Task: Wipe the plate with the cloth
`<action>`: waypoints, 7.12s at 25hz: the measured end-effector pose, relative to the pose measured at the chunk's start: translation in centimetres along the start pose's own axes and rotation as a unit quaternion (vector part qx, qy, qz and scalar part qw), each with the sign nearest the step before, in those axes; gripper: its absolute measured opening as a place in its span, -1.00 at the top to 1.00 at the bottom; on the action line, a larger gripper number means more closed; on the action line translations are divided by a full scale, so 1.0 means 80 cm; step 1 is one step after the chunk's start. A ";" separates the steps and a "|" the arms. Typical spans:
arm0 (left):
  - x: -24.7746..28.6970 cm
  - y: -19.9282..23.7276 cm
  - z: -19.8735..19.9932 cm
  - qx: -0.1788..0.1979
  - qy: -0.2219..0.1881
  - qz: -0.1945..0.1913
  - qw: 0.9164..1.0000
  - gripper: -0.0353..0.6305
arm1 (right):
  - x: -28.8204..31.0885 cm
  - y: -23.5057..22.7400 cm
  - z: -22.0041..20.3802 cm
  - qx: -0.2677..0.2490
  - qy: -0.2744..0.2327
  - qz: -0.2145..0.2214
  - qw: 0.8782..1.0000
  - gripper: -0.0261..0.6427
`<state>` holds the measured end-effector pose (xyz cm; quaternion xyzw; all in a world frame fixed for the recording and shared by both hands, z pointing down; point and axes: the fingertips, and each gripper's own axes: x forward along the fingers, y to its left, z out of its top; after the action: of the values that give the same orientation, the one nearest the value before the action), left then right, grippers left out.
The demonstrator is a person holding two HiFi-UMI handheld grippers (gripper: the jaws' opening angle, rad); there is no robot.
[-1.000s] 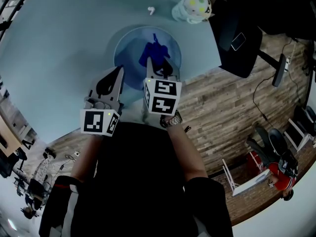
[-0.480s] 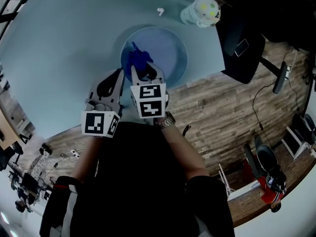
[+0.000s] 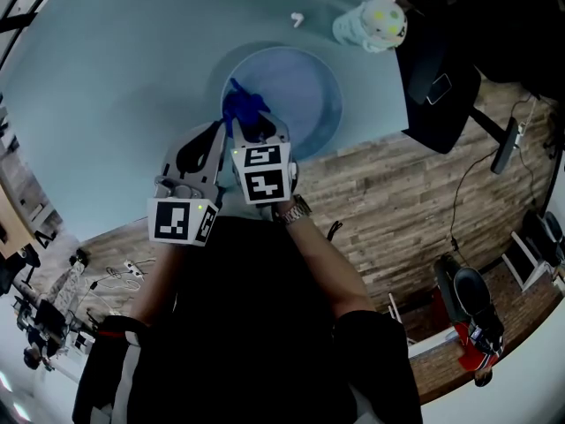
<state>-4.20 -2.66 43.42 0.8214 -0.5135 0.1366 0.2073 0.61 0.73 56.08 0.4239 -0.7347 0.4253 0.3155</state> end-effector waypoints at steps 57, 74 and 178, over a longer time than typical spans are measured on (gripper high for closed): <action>0.003 -0.045 0.007 0.025 -0.005 -0.050 0.998 0.89 | -0.088 -0.165 -0.004 0.077 -0.032 -0.175 0.981 0.56; -0.027 -0.045 0.005 0.023 -0.017 -0.029 0.999 0.89 | -0.060 -0.041 -0.018 0.011 -0.010 -0.072 0.997 0.56; -0.018 0.000 -0.007 -0.003 -0.009 -0.002 1.000 0.89 | -0.009 -0.001 -0.007 0.035 0.028 0.030 0.999 0.56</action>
<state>-4.82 -1.22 43.27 0.8230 -0.5140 0.1271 0.2057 1.08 1.47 55.81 0.4005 -0.7227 0.4718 0.3078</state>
